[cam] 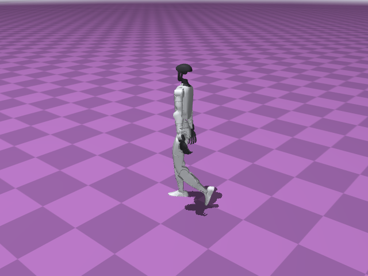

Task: Walk run

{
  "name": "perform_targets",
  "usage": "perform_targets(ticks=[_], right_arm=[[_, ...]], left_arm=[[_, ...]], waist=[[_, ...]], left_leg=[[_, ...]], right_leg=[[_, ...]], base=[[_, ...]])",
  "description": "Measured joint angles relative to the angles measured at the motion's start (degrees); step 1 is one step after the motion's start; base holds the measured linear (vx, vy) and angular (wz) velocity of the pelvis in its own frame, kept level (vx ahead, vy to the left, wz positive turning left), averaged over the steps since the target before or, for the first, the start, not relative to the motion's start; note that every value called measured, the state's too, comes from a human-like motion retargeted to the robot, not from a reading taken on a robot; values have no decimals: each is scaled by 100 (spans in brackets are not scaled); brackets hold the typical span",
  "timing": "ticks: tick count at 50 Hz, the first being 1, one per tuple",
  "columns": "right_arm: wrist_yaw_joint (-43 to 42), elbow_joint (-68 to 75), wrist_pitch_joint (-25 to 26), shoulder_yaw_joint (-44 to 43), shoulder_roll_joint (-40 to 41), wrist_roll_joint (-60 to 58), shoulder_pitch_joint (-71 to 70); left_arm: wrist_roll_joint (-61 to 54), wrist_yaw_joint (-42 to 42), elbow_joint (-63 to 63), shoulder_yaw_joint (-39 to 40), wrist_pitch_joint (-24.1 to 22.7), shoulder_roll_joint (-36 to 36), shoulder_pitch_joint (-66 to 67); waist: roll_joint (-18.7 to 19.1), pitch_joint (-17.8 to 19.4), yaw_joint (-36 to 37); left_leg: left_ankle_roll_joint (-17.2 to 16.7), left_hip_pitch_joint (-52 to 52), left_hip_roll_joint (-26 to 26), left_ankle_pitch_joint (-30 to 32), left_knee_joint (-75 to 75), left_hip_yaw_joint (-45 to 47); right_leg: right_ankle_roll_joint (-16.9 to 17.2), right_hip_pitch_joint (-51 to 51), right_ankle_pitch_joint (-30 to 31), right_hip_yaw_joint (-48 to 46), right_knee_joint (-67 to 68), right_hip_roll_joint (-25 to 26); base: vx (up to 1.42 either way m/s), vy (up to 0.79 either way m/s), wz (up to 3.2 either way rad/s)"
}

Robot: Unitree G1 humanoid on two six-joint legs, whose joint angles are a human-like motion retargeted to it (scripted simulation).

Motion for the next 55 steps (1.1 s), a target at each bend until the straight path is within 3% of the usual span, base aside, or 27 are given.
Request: perform_targets(ticks=[2, 3, 8, 10, 13, 18, 20, 22, 25, 27, 29, 30, 32, 34, 37, 39, 44, 47, 50, 52, 55], right_arm=[[90, -176, 117, 10, -3, -98, -290], [107, -303, 59, 52, -11, -176, -403], [-8, -1130, -476, 675, -240, -207, -766], [-199, -1419, -634, 787, -377, -259, -894], [-475, -1675, -758, 719, -534, -446, -1098], [-549, -1676, -804, 550, -603, -277, -1349], [-532, -1572, -849, 450, -488, -140, -1358], [-440, -1406, -1005, 295, -304, -73, -1274], [-101, -1105, -1279, 152, 69, -84, -1005], [146, -816, -1410, 250, 292, -87, -738], [286, -470, -1373, 249, 387, -115, -529], [324, -296, -1315, 206, 414, -149, -429], [313, -16, -1196, 102, 480, -253, -153], [262, 101, -1081, 47, 550, -322, 195], [234, 101, -930, 40, 735, -369, 800], [318, 101, -851, 69, 836, -406, 1166], [584, 101, -604, 67, 1072, -503, 1820], [726, 101, -516, 100, 1149, -592, 2003], [805, 101, -446, 176, 1085, -725, 1976], [704, 101, -365, 160, 977, -799, 1843], [360, 101, -331, 19, 807, -785, 1650]], left_arm=[[93, -556, -20, 140, -74, -18, 337], [144, -739, -80, 239, -114, -42, 516], [63, -634, -226, 545, -380, 35, 1136], [-90, -347, -237, 655, -418, 69, 1300], [-408, 36, -107, 920, -410, 55, 1449], [-1155, -45, 0, 1212, -164, -138, 1641], [-1183, -268, 0, 1480, -53, -323, 1678], [-982, -637, 0, 1842, -59, -487, 1661], [-889, -1335, 0, 2196, -250, -523, 1548], [-1135, -1546, 0, 2243, -236, -393, 1397], [-1401, -1469, 0, 2131, -82, -238, 1035], [-1535, -1352, 0, 2023, -1, -153, 787], [-1634, -1022, -177, 1800, -74, -91, 270], [-1530, -899, -777, 1530, -351, -178, -89], [-1350, -1050, -1789, 995, -944, -142, -467], [-1286, -1095, -2322, 702, -1274, 9, -717], [-1258, -671, -2907, 289, -1757, 482, -1328], [-1334, -365, -2836, 304, -1798, 651, -1515], [-1519, -243, -2596, 538, -1693, 653, -1480], [-1696, -236, -2280, 723, -1682, 534, -1326], [-1874, -240, -1540, 940, -1764, 327, -926]], waist=[[-134, 32, 109], [-217, 49, 274], [-441, 37, 995], [-468, 36, 1173], [-475, 50, 1350], [-582, -16, 1331], [-720, -45, 1597], [-896, -77, 1857], [-949, -162, 1973], [-952, -234, 1892], [-1003, -100, 1724], [-940, -61, 1686], [-449, -148, 1729], [-288, -112, 1653], [-150, -100, 1194], [-152, -128, 900], [-324, -72, 359], [-353, 18, 385], [-381, 67, 410], [-344, -16, 179], [-126, -251, -333]], left_leg=[[554, -513, 84, -866, 309, 300], [664, -799, 83, -1124, 331, 408], [820, -2069, -87, -2215, -791, 308], [1035, -2305, 70, -2441, -1705, 599], [997, -2461, 160, -2555, -3300, 1200], [1014, -2380, -450, -2891, -4960, 1495], [1085, -2264, -362, -2986, -4687, 1528], [1181, -2105, -323, -3260, -4407, 1584], [1280, -1782, -229, -2853, -4227, 1467], [1280, -1628, 48, -3078, -3829, 1295], [1280, -1362, -45, -3393, -3509, 1005], [1280, -1208, -53, -3508, -3473, 825], [1280, -974, 308, -3538, -3661, 390], [1280, -711, 254, -3592, -3766, 33], [1280, -312, 82, -3616, -3984, -676], [1280, -96, -74, -3696, -4060, -1045], [1280, 575, -438, -4049, -4073, -1712], [1280, 1078, -423, -4294, -4077, -1733], [1280, 1464, -453, -4386, -3994, -1586], [1269, 1572, -537, -4151, -3837, -1687], [1023, 1594, -365, -3147, -3399, -1707]], right_leg=[[-37, 275, -64, -164, -76, -53], [-39, 421, -42, -351, -169, -124], [-105, 1017, -89, -861, -581, 130], [-101, 1280, -194, -1130, -733, 295], [-107, 1684, -458, -1342, -888, 603], [20, 2367, -536, -1983, -1069, 929], [188, 2516, -262, -1812, -908, 877], [353, 2609, 468, -1624, -670, 776], [458, 2698, 2259, -1394, -121, 811], [207, 2464, 3189, -1337, 829, 788], [103, 1971, 3273, -1274, 2468, 588], [146, 1775, 3273, -1163, 2949, 627], [79, 1435, 3070, -980, 2651, 1248], [109, 949, 2303, -738, 2858, 1275], [103, 306, 1342, -608, 2549, 1033], [106, -60, 1007, -701, 1941, 643], [76, -735, 589, -1159, 49, -253], [97, -1073, 440, -838, -1029, -166], [390, -1261, 309, -352, -1118, -81], [203, -1336, 460, -278, -544, -234], [132, -1101, 839, -936, -139, -435]], base=[[64, -29, 86], [64, -29, 48], [60, -30, 52], [79, -35, 93], [69, -34, 93], [86, -30, 90], [98, -24, -53], [101, -20, -65], [129, -25, -18], [109, -40, 40], [102, -35, 116], [90, -16, 107], [67, -2, 96], [85, -12, 140], [75, -19, 226], [83, -39, 213], [75, -45, 156], [72, -49, 20], [80, -56, -8], [81, -45, 81], [95, -61, 124]])
